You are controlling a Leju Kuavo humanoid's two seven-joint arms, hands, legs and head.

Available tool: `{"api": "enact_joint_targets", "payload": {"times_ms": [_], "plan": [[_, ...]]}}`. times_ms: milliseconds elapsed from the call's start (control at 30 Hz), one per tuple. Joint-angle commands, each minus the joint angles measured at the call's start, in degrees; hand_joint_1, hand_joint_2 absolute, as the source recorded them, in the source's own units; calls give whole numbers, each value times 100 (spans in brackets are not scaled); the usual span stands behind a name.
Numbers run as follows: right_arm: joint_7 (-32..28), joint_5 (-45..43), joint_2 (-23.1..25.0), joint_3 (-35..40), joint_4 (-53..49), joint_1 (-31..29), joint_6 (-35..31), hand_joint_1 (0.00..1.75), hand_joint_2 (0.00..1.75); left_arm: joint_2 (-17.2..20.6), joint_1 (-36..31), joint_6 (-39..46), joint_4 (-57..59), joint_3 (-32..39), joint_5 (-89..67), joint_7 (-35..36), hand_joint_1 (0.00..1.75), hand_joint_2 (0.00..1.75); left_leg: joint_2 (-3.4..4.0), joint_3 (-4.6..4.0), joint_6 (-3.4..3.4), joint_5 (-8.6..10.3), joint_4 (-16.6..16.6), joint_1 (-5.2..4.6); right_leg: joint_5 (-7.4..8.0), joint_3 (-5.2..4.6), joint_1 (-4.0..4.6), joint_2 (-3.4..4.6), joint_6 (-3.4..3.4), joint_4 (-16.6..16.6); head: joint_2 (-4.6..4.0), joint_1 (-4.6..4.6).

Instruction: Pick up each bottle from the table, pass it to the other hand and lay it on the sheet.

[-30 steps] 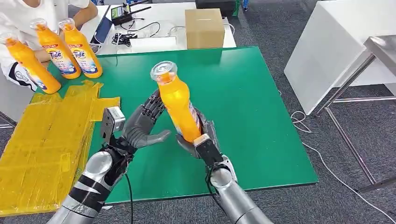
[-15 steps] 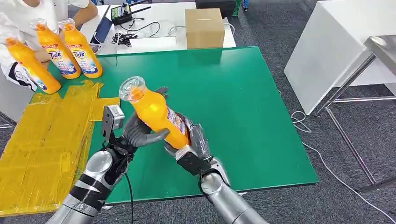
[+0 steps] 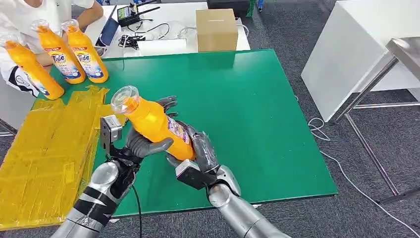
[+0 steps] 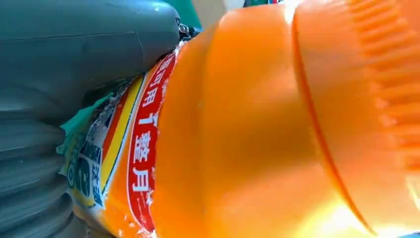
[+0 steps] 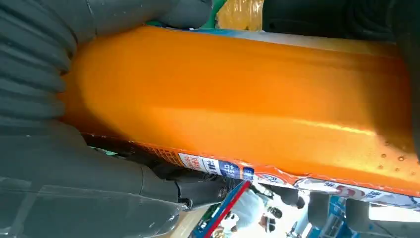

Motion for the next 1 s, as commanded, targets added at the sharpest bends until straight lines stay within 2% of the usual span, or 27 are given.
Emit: {"api": "enact_joint_targets", "payload": {"times_ms": [33,333,367,400,567,633,700,733,767,800,833,867,900,933,967,1000], "plan": [[-109,33,-130,567,482,-123,75,175,175,-97,-215,226,156,308,85,-8,175,175,1,11,-6,-5,0,7,-3,16,7,-3,-1,-6,0,0],[-88,-137,-123,388,407,-62,-37,175,175,-79,-127,413,11,496,162,-109,175,175,-2,14,-8,-7,2,9,-5,20,9,-8,-1,-6,0,0],[-110,-213,-133,286,253,6,-120,65,175,-78,-91,518,-35,589,199,-130,175,175,-1,22,-11,-12,5,14,-8,31,14,-8,-2,-8,0,2],[-117,-256,-136,232,155,52,-163,0,175,-63,-73,555,-65,634,213,-135,175,175,-2,13,-8,-7,2,10,-4,19,10,-7,-2,-7,0,0],[52,-745,-223,-39,-651,368,161,0,175,83,50,832,-255,815,141,-176,175,175,1,21,-12,-15,7,13,-11,28,12,-7,-3,-4,0,0],[203,-817,-346,-163,-1137,557,142,0,175,263,-13,1862,-274,718,-1040,-500,175,175,-1,16,-9,-11,4,8,-9,21,8,-7,-2,-4,0,2],[474,-1083,-474,-388,-1482,713,408,0,175,435,-117,2912,-206,699,-2332,-585,175,175,8,23,-13,-16,7,14,-10,29,13,-1,-3,-4,0,0],[491,-1116,-527,-437,-1547,725,464,0,175,461,-123,2903,-213,763,-2331,-586,175,175,-6,1,-5,0,0,1,-3,3,0,-13,0,0,0,0],[537,-1349,-551,-655,-1868,875,622,0,175,635,-247,3518,20,694,-3439,-242,175,175,-7,6,-9,-5,6,9,-6,12,8,-15,-1,-1,0,2],[713,-1504,-569,-818,-2125,978,797,0,175,795,-355,3606,301,708,-4102,38,175,175,-9,14,-11,-9,8,14,-9,21,12,-18,-2,-3,0,2],[825,-1502,-598,-907,-2307,1034,891,0,175,774,-392,3510,459,907,-4156,-72,175,175,-12,6,-7,-3,2,6,-6,9,4,-15,-1,0,0,2],[1139,-1657,-584,-1031,-2377,1052,1130,0,175,1025,-621,4039,1032,717,-5537,545,175,175,-7,12,-10,-6,4,11,-6,16,9,-12,-2,-3,0,2],[1293,-1872,-618,-1116,-2375,976,1387,0,175,1205,-871,4138,1565,530,-7242,1414,175,175,-8,18,-12,-11,9,14,-9,26,12,-14,-2,-3,0,2],[1335,-1944,-614,-1219,-2365,927,1435,0,175,1227,-1042,4143,1976,583,-7495,1373,175,175,-2,14,-8,-2,-1,5,-2,14,3,-6,-2,-2,0,2],[1343,-1971,-611,-1304,-2359,869,1506,0,175,1306,-1366,3894,2721,445,-8238,1781,175,175,1,19,-12,-3,1,9,-2,20,7,-6,-4,-1,0,2],[1371,-2006,-610,-1363,-2400,852,1532,0,175,1291,-1456,3949,2970,524,-8273,1670,175,175,-5,13,-9,2,-2,5,-1,14,4,-11,-3,-2,0,2]]}}
